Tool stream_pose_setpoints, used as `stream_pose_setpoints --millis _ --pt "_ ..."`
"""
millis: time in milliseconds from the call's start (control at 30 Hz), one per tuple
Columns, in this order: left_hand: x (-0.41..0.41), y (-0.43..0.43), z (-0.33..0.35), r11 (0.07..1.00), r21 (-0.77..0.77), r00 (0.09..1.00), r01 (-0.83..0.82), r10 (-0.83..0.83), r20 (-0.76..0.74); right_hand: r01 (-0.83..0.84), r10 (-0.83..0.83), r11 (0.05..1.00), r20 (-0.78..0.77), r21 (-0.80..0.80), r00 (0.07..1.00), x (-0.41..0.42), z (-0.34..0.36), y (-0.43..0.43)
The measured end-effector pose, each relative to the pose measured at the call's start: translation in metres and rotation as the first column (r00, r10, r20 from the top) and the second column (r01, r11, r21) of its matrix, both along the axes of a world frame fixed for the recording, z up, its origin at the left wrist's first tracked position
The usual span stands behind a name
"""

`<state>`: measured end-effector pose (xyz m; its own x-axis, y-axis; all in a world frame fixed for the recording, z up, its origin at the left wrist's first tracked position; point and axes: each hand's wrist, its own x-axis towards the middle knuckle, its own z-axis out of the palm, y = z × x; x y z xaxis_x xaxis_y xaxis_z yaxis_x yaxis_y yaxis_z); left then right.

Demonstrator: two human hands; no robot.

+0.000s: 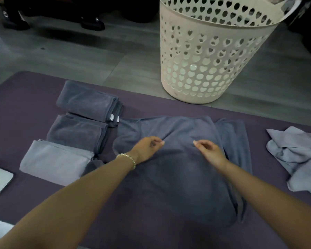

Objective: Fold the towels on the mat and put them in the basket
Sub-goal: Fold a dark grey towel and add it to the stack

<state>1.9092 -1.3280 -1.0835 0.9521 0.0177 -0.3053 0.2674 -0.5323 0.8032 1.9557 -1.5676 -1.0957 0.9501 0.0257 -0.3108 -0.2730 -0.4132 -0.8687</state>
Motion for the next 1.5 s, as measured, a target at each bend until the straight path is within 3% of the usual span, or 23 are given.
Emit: stream_pose_setpoints --millis 100,233,400,633,767,933,1033,1100,1233,1333,1400,1500 --pt "0.007 -0.063 -0.013 0.993 -0.039 0.993 0.113 -0.114 -0.025 0.191 -0.181 0.969 0.076 -0.154 0.981 0.004 -0.011 -0.048" --pt "0.013 -0.132 -0.025 0.978 -0.156 0.976 0.141 -0.164 -0.143 0.311 -0.329 0.884 0.008 -0.351 0.944 -0.004 -0.02 -0.11" --pt "0.018 -0.188 -0.025 0.939 -0.338 0.952 0.06 -0.156 -0.264 0.413 -0.412 0.91 -0.206 -0.042 0.888 -0.008 -0.031 -0.141" --pt "0.018 -0.232 -0.028 0.842 -0.52 0.867 -0.141 -0.149 -0.475 0.276 -0.245 0.957 -0.255 0.093 0.935 -0.007 -0.021 -0.133" --pt "0.018 -0.232 -0.036 0.749 -0.596 0.815 -0.288 -0.135 -0.563 0.165 -0.16 0.986 -0.187 0.009 0.969 -0.009 -0.033 -0.134" --pt "0.02 -0.223 -0.04 0.71 -0.632 0.797 -0.31 -0.168 -0.58 0.111 -0.126 0.99 -0.191 -0.087 0.974 -0.015 -0.037 -0.138" --pt "0.026 -0.224 -0.034 0.68 -0.66 0.815 -0.32 -0.157 -0.557 0.049 -0.038 0.997 -0.192 0.052 0.981 -0.019 -0.017 -0.132" --pt "0.034 -0.219 -0.026 0.649 -0.681 0.86 -0.339 -0.079 -0.504 -0.155 0.178 0.981 -0.22 0.118 0.959 -0.023 0.002 -0.121" --pt "0.047 -0.187 -0.002 0.721 -0.588 0.922 -0.366 0.195 -0.334 -0.543 0.573 0.818 -0.353 0.192 0.739 -0.039 0.031 -0.085" --pt "0.045 -0.147 0.012 0.69 -0.589 0.907 -0.42 0.292 -0.304 -0.65 0.678 0.727 -0.386 0.221 0.626 -0.039 0.042 -0.061" --pt "0.037 -0.117 0.018 0.75 -0.511 0.907 -0.42 0.371 -0.201 -0.555 0.591 0.807 -0.311 0.203 0.745 -0.026 0.048 -0.047" --pt "0.016 -0.066 0.032 0.827 -0.426 0.922 -0.368 0.385 -0.049 -0.238 0.259 0.955 -0.109 0.177 0.96 0.001 0.05 -0.025"
